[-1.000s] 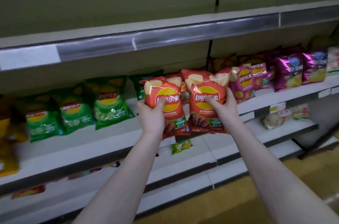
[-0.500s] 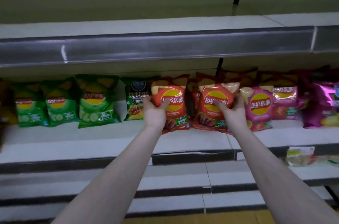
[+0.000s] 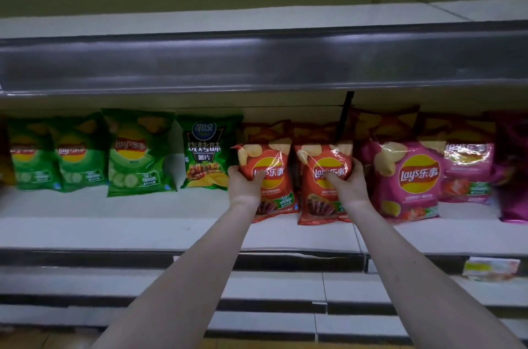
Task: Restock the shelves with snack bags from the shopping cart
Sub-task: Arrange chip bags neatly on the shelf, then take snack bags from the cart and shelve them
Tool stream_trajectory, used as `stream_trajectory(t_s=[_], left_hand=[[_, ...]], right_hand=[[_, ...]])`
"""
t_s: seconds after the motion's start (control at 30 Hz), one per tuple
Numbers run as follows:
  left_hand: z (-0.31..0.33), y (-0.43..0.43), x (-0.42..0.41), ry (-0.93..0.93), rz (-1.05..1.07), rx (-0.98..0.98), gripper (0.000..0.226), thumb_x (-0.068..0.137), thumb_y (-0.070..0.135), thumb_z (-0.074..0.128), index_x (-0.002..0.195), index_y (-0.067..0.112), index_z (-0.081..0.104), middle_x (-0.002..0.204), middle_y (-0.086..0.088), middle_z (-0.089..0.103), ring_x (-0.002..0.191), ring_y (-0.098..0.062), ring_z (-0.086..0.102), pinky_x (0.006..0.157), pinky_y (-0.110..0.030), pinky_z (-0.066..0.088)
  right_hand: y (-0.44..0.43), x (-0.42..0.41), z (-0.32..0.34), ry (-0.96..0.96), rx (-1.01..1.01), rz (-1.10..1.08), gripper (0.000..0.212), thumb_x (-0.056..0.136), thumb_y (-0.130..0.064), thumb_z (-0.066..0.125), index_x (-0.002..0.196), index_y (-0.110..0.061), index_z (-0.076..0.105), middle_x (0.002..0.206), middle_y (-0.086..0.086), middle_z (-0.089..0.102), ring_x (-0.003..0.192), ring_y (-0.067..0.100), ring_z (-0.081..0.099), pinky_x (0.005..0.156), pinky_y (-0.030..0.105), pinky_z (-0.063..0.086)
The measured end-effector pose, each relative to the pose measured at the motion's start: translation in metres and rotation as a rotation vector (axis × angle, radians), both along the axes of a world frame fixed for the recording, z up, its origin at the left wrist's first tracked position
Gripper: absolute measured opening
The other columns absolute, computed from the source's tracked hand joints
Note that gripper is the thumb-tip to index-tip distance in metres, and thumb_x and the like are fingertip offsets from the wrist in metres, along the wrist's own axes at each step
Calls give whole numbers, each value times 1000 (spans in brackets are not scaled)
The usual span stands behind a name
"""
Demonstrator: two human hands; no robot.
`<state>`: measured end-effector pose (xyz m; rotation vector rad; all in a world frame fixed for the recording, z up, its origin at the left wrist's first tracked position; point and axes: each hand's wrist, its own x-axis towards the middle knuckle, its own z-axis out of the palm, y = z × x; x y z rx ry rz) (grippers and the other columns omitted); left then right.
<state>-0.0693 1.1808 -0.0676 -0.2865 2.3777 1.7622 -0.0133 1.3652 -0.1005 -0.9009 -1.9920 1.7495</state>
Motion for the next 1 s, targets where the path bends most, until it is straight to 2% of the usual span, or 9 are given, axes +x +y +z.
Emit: stream_trajectory(t_s=[0.2,0.4,0.53,0.63,0.8,0.83,0.9,0.93,1.0], left_hand=[[-7,-1,-2,-16,-9,-24,46,95,23,58,132,5,39,135,-15,53,122,-35,52,97,-42,43],[0,-4,-2,-9,24,-13,65,88,17,67,141,7,32,138,-15,51,124,-35,51,100,-44,44],[5,-1,2,20,15,-4,67,87,20,68,142,9,33,138,-13,50,126,-33,50,103,-47,43],[9,1,8,92,33,0,69,85,25,70,143,12,35,139,-10,49,127,-31,49,104,-49,44],[27,-6,34,278,75,182,50,90,23,65,136,21,46,138,1,47,128,-17,43,109,-43,39],[32,-10,40,297,59,231,44,91,24,64,132,25,49,136,4,48,128,-14,43,108,-43,40],[44,-23,53,321,20,296,35,93,26,61,127,30,51,133,7,51,126,-13,47,104,-36,45],[50,-31,59,330,16,328,34,94,24,59,127,28,52,130,8,53,122,-10,50,98,-25,48],[61,-53,72,351,41,392,33,96,17,55,129,17,53,126,5,56,113,-4,54,81,-7,48]], right_hand=[[-5,-4,-7,-12,75,-13,79,83,-16,69,147,-12,22,136,15,47,122,32,49,98,41,43],[-1,1,7,18,146,12,88,80,-11,72,149,-15,17,144,13,40,132,30,41,103,43,42],[1,6,17,23,182,13,85,81,-14,72,149,-17,21,148,11,35,137,29,35,107,50,38],[-2,11,29,38,243,11,74,83,-18,68,146,-17,29,148,9,34,137,28,33,106,52,38],[-28,19,58,145,153,95,48,93,-22,55,139,-17,40,141,3,42,133,18,37,109,36,35],[-36,22,64,182,133,114,44,95,-22,53,136,-15,43,139,2,44,131,13,37,107,26,34],[-57,27,74,253,70,158,36,97,-19,50,132,-12,47,130,-2,47,119,0,41,93,3,32],[-67,29,77,280,35,170,34,97,-18,48,130,-12,49,128,-3,49,116,0,43,90,2,32],[-94,33,84,309,20,218,32,98,-21,48,128,-14,52,123,-7,53,113,2,49,94,11,37]])
